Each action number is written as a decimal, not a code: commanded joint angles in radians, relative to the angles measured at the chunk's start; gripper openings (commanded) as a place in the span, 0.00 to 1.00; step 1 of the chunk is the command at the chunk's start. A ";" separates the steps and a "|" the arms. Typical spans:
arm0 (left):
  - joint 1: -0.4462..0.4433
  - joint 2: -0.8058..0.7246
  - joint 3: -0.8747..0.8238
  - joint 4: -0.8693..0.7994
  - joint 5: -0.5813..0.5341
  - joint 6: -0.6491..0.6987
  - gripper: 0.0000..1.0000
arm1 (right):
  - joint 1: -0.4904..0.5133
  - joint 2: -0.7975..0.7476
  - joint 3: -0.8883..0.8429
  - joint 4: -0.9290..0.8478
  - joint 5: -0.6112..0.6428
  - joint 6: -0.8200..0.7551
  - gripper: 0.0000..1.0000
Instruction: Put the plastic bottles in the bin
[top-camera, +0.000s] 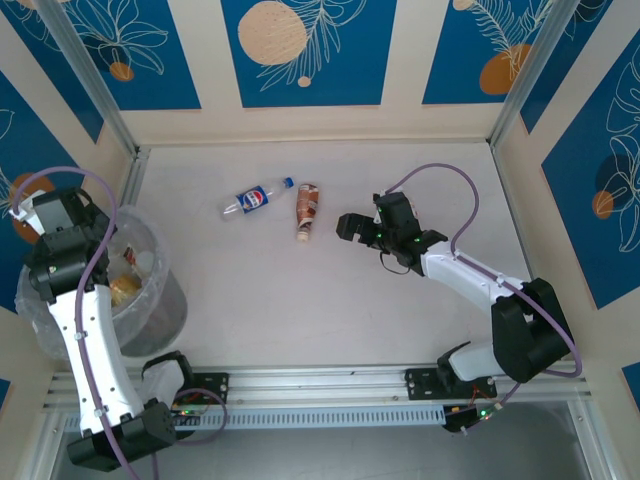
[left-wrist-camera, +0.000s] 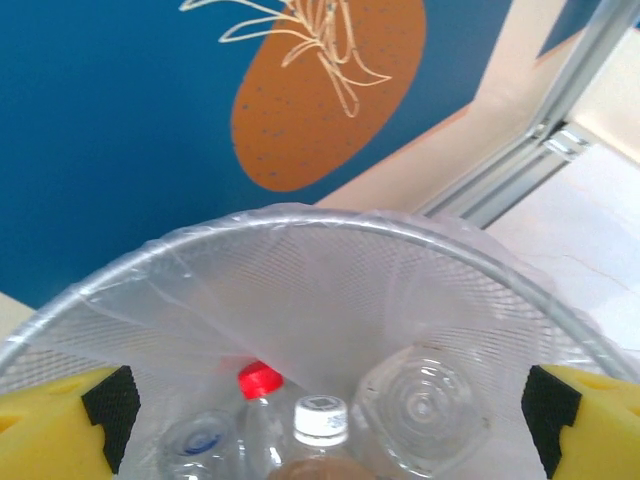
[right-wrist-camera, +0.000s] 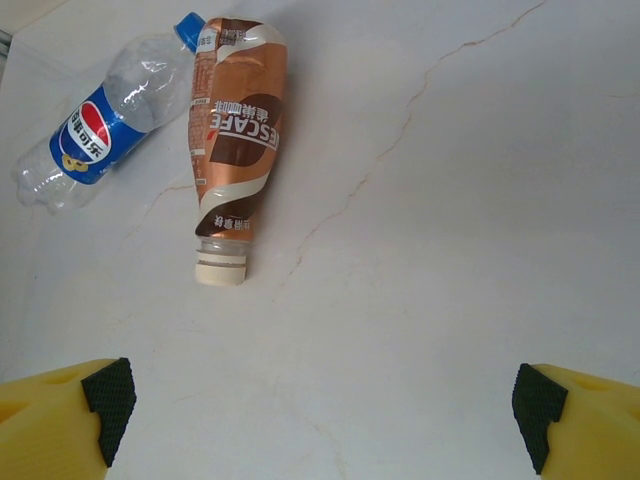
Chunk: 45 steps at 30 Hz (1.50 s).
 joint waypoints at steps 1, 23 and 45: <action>-0.003 -0.009 0.035 -0.010 0.104 -0.027 0.99 | -0.005 0.009 0.033 -0.035 0.015 -0.008 0.99; -0.530 0.043 0.133 0.070 0.154 -0.041 0.99 | -0.214 0.093 0.286 -0.400 0.105 -0.404 0.99; -0.681 0.004 -0.016 0.277 0.542 0.132 0.99 | -0.403 0.631 0.875 -0.759 -0.083 -0.631 0.99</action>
